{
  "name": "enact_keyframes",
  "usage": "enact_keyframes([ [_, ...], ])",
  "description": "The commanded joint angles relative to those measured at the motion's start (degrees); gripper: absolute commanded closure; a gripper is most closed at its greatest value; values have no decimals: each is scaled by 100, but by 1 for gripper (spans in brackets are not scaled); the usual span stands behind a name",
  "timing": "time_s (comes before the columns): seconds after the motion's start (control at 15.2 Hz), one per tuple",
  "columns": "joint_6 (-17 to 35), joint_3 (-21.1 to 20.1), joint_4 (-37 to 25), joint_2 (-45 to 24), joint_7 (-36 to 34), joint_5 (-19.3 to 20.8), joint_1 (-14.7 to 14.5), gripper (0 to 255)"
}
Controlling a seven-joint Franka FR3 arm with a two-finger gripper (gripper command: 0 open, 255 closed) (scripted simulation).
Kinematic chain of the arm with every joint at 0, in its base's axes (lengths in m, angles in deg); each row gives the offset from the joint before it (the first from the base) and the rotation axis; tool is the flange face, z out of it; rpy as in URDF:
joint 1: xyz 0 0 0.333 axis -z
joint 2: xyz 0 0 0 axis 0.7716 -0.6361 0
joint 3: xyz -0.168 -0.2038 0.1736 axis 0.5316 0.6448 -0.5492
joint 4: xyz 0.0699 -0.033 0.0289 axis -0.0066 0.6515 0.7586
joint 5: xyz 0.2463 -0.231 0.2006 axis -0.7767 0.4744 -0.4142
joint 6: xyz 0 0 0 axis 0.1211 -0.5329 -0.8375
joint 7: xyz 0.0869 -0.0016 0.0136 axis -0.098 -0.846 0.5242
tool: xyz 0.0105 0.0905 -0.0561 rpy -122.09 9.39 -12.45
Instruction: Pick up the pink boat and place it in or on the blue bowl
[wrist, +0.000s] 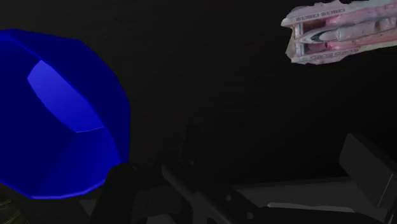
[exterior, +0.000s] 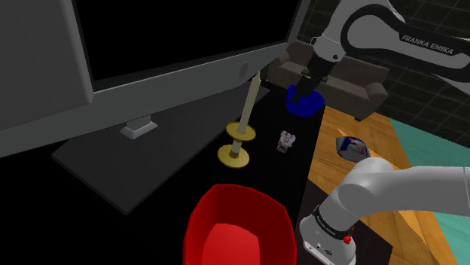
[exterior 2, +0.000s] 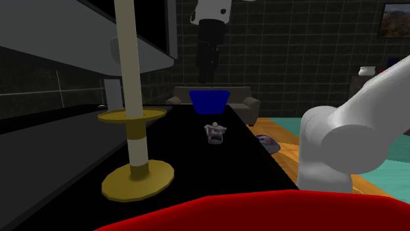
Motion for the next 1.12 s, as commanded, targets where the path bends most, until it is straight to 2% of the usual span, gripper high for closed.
enact_keyframes([
  [0.0,0,0,0,0,0,0,0,0],
  [0.33,-112,-1371,826,815,-3194,-530,904,0],
  [0.66,-381,-2927,997,1028,-6420,-1445,1771,0],
  [0.73,-397,-3026,987,1025,-6608,-1510,1837,0],
  [1.06,-57,-3097,1403,1091,-6589,-1592,1785,0],
])
